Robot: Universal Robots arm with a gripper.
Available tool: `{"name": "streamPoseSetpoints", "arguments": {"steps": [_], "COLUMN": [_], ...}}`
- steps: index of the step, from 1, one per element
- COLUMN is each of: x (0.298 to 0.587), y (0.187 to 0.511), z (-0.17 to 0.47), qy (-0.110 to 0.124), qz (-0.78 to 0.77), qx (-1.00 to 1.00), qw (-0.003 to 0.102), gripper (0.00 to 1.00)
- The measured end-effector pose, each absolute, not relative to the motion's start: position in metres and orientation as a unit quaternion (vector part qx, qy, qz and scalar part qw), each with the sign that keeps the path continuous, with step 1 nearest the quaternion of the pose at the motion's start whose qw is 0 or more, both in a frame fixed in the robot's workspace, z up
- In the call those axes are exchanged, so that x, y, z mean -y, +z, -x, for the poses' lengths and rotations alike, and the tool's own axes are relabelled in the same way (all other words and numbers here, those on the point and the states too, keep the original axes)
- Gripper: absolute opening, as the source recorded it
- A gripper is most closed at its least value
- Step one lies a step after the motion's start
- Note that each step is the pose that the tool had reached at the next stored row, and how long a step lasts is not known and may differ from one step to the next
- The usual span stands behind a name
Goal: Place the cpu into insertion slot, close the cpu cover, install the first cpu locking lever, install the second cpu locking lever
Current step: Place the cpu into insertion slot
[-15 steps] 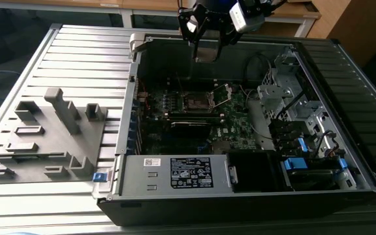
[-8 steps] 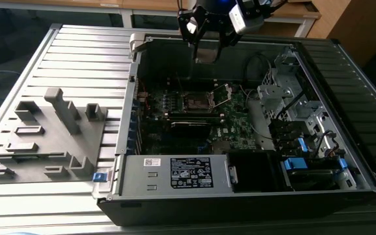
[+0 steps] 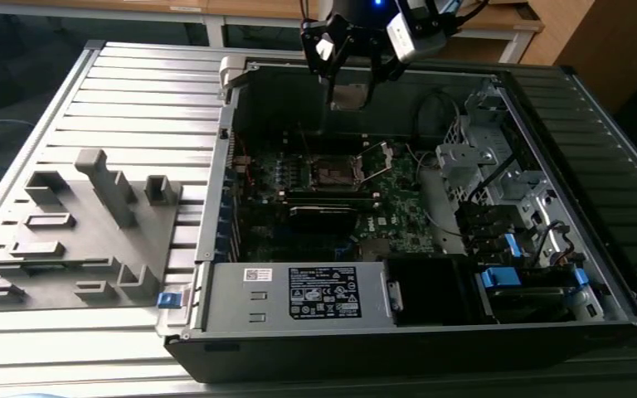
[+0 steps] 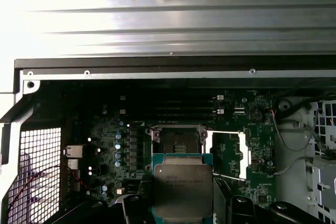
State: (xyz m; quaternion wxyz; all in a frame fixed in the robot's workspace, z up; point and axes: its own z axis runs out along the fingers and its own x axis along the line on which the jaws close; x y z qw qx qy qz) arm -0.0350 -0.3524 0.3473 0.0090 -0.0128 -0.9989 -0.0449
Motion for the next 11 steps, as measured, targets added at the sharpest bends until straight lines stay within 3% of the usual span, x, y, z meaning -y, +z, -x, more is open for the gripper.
{"name": "streamPoseSetpoints", "arguments": {"steps": [11], "x": [0.3524], "y": [0.344], "z": [0.0351], "qy": [-0.045], "qz": [0.013], "qx": [0.999], "qw": [0.009], "gripper": [0.54]}}
